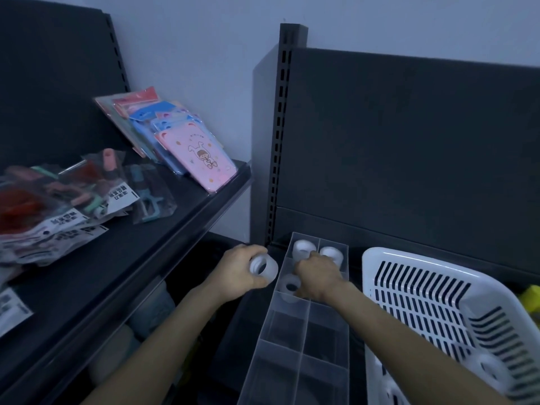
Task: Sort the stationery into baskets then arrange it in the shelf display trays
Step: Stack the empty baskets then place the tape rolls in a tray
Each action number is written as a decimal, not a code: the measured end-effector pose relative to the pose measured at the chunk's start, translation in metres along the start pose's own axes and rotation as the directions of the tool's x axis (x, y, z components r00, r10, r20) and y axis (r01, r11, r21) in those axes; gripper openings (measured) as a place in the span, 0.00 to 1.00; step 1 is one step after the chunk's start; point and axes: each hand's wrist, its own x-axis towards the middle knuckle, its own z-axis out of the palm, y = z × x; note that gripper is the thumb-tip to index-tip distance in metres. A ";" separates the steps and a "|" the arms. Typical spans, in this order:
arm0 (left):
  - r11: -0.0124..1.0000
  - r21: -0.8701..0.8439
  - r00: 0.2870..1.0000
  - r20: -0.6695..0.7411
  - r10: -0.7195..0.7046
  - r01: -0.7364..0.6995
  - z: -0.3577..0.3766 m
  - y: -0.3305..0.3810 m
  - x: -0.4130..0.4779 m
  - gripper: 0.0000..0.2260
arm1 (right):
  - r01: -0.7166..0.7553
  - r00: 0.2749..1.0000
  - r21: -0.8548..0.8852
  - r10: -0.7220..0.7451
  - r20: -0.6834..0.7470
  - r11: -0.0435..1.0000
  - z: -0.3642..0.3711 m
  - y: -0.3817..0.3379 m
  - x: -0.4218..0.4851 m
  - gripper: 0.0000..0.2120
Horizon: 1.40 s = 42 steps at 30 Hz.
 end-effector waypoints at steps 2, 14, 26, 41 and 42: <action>0.999 -0.011 0.999 0.001 0.034 -0.034 0.002 0.003 0.002 0.20 | 0.010 1.000 0.090 -0.010 -0.006 0.996 0.002 0.005 -0.001 0.17; 0.830 0.520 0.975 0.190 0.115 -0.199 0.037 0.040 0.036 0.16 | 0.017 0.874 0.718 0.338 -0.349 0.695 0.000 0.074 -0.091 0.07; 0.619 0.758 0.971 0.238 0.029 -0.204 0.057 0.038 0.042 0.15 | -0.081 0.856 0.733 0.424 -0.296 0.675 0.019 0.100 -0.124 0.09; 0.335 0.650 0.725 0.662 0.190 -0.682 0.160 0.143 0.004 0.16 | -0.421 0.906 0.318 0.382 0.179 0.849 0.048 0.163 -0.203 0.26; 0.298 0.662 0.718 0.682 0.142 -0.688 0.164 0.143 0.004 0.16 | -0.406 0.912 0.322 0.360 0.194 0.855 0.050 0.163 -0.205 0.28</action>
